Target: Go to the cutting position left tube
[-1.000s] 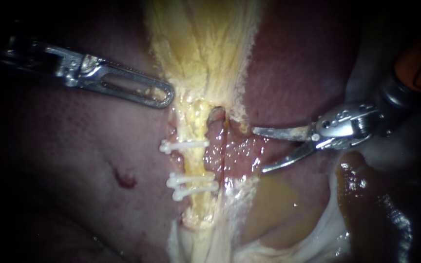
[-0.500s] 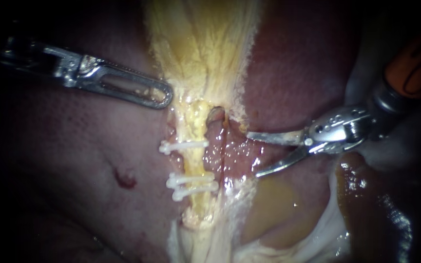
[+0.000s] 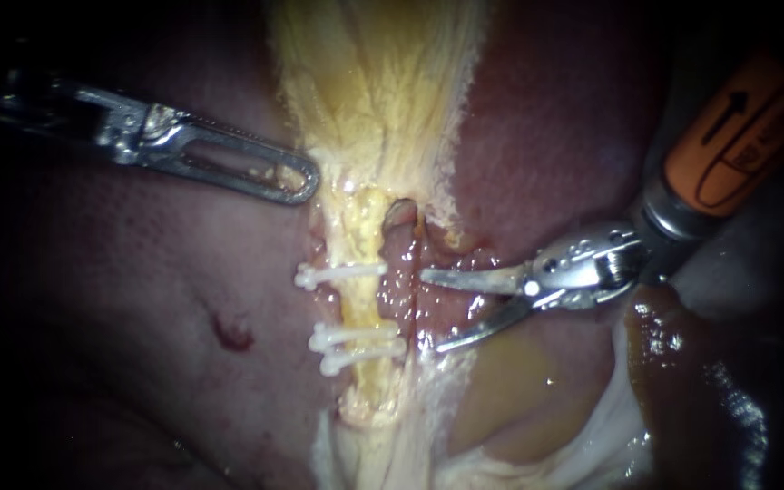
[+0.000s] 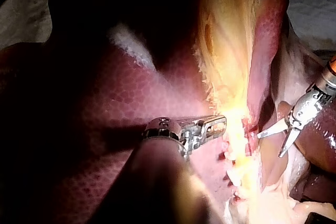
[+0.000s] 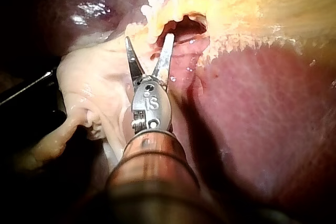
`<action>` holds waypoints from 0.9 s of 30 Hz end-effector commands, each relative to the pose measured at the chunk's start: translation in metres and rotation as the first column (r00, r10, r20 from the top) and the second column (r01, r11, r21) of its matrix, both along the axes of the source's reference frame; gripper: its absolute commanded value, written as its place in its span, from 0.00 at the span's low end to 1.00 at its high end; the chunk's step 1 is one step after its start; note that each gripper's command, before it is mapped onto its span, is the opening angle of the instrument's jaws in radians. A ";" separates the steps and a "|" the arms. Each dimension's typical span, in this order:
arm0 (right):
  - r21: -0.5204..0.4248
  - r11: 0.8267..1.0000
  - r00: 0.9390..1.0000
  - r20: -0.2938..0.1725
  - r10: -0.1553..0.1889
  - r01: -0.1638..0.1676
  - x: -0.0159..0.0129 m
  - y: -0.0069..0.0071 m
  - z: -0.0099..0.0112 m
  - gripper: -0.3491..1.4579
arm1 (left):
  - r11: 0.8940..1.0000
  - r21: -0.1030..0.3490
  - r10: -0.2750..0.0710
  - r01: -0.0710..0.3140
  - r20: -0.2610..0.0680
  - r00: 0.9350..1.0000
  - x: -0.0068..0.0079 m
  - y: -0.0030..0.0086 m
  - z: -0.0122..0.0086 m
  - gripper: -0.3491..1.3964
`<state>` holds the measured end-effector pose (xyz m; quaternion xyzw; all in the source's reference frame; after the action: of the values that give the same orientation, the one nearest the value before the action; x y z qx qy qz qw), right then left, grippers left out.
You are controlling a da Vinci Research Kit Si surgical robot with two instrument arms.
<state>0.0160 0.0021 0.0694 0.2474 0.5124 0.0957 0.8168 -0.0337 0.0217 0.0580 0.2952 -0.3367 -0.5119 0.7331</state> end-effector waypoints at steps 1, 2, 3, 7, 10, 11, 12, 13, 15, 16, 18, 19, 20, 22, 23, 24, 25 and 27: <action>0.005 1.000 1.000 0.000 0.000 0.000 0.0003 -0.0001 0.0002 0.99 | 1.000 0.000 -0.001 0.001 -0.001 1.000 0.0000 0.0000 -0.0001 0.00; 0.006 1.000 1.000 -0.001 -0.002 0.002 0.0004 -0.0002 0.0004 0.99 | 1.000 0.000 -0.001 0.001 -0.001 1.000 0.0000 0.0000 -0.0001 0.00; 0.006 1.000 1.000 -0.003 -0.004 0.004 0.0006 -0.0003 0.0005 0.99 | 1.000 0.000 -0.001 0.001 -0.001 1.000 0.0000 -0.0001 -0.0001 0.00; 0.017 1.000 1.000 -0.005 -0.012 0.012 0.0015 -0.0008 0.0014 0.99 | 1.000 0.000 -0.001 0.001 -0.001 1.000 0.0000 -0.0001 -0.0002 0.00; 0.026 0.999 1.000 -0.003 -0.018 0.018 0.0021 -0.0012 0.0021 0.99 | 1.000 0.000 0.000 0.000 -0.001 1.000 0.0001 -0.0001 -0.0003 0.00; 0.026 0.999 1.000 -0.004 -0.020 0.020 0.0022 -0.0013 0.0023 0.99 | 1.000 0.000 0.000 0.000 -0.001 1.000 0.0001 -0.0002 -0.0004 0.00; 0.026 0.999 1.000 -0.003 -0.024 0.024 0.0023 -0.0014 0.0025 0.99 | 1.000 0.000 -0.001 0.001 -0.001 1.000 0.0001 -0.0002 -0.0004 0.00; 0.031 0.999 1.000 0.000 -0.026 0.026 0.0025 -0.0015 0.0028 0.99 | 1.000 0.000 -0.001 0.001 -0.001 1.000 0.0001 -0.0002 -0.0005 0.00; 0.032 0.999 0.999 -0.002 -0.032 0.032 0.0026 -0.0016 0.0032 0.99 | 1.000 0.000 -0.001 0.001 -0.001 1.000 0.0001 -0.0003 -0.0007 0.00; 0.036 0.999 1.000 -0.001 -0.031 0.031 0.0026 -0.0017 0.0035 0.99 | 1.000 0.000 -0.001 0.001 -0.001 1.000 0.0001 -0.0004 -0.0007 0.00; 0.036 0.999 0.999 -0.001 -0.037 0.037 0.0025 -0.0016 0.0039 0.99 | 1.000 0.000 -0.001 0.001 -0.001 1.000 0.0001 -0.0004 -0.0008 0.00; 0.040 0.998 0.999 0.003 -0.038 0.038 0.0025 -0.0016 0.0041 0.99 | 1.000 0.000 -0.001 0.001 -0.001 1.000 0.0001 -0.0004 -0.0009 0.00; 0.040 0.998 0.999 0.005 -0.040 0.040 0.0025 -0.0016 0.0043 0.99 | 1.000 0.000 -0.001 0.001 -0.001 1.000 0.0002 -0.0005 -0.0009 0.00; 0.040 0.998 0.999 0.007 -0.044 0.044 0.0024 -0.0015 0.0046 0.99 | 1.000 0.001 -0.001 0.001 -0.001 1.000 0.0002 -0.0005 -0.0010 0.00; 0.041 0.998 0.999 0.005 -0.047 0.046 0.0024 -0.0015 0.0048 0.99 | 1.000 0.001 -0.001 0.001 -0.001 1.000 0.0002 -0.0005 -0.0010 0.00; 0.041 0.998 0.999 0.004 -0.048 0.048 0.0024 -0.0015 0.0049 0.99 | 1.000 0.001 -0.001 0.001 -0.001 1.000 0.0002 -0.0005 -0.0010 0.00; 0.041 0.998 0.999 0.003 -0.049 0.049 0.0024 -0.0014 0.0050 0.99 | 1.000 0.001 -0.001 0.001 -0.001 1.000 0.0002 -0.0005 -0.0011 0.00; 0.042 0.998 0.998 0.000 -0.055 0.055 0.0024 -0.0013 0.0051 0.99 | 1.000 0.001 -0.001 0.001 -0.001 1.000 0.0002 -0.0006 -0.0012 0.00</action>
<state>0.0183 0.0008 0.0746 0.2787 0.5025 0.0837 0.8141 -0.0334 0.0211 0.0568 0.2954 -0.3363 -0.5125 0.7328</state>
